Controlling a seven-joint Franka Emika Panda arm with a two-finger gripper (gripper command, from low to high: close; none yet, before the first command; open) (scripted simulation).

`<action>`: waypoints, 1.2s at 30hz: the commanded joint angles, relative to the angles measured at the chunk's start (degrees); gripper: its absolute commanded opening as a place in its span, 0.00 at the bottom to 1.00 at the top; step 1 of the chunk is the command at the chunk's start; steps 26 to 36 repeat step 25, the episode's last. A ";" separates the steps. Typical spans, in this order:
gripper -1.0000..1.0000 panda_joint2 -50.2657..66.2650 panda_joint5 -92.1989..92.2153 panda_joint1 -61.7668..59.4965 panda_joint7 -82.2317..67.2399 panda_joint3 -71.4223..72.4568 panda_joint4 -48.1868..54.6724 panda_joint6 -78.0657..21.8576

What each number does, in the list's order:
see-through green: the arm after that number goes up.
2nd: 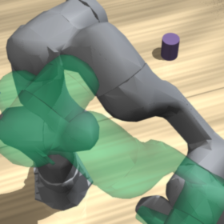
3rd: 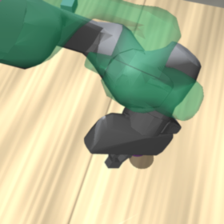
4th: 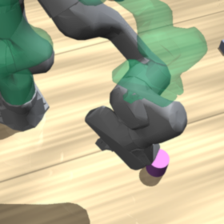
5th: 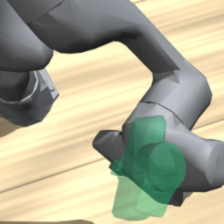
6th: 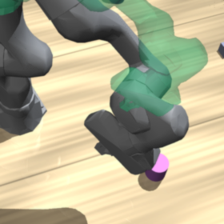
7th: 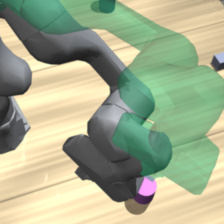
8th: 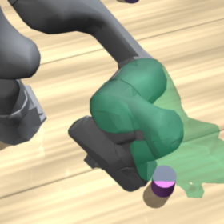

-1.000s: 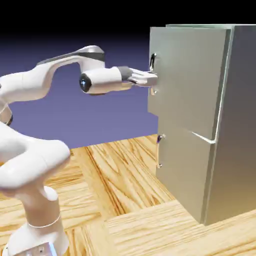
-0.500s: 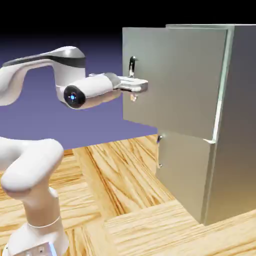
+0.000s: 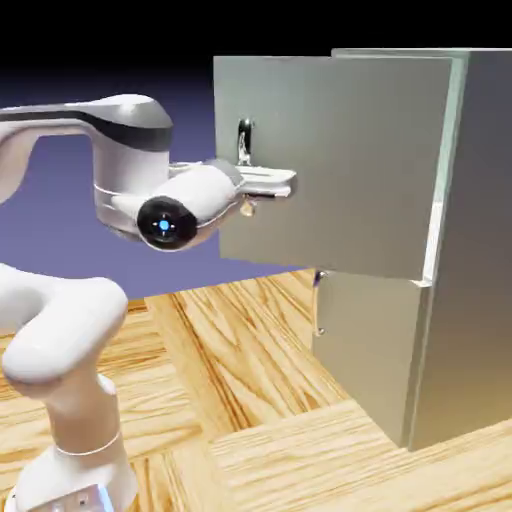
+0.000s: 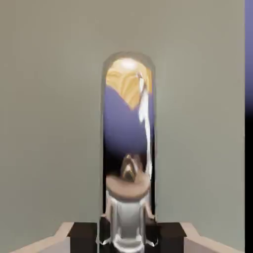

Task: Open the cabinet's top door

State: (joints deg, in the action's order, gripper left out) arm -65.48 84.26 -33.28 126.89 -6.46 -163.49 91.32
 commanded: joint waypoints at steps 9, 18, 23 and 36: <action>0.00 18.05 -16.81 4.78 -7.81 -17.15 12.63 -18.27; 0.00 36.74 -26.16 13.53 -15.70 -30.23 29.54 -36.23; 0.00 47.07 -28.75 17.63 -20.85 -36.04 39.18 -46.29; 1.00 47.45 -28.82 17.76 -21.06 -36.23 39.53 -46.66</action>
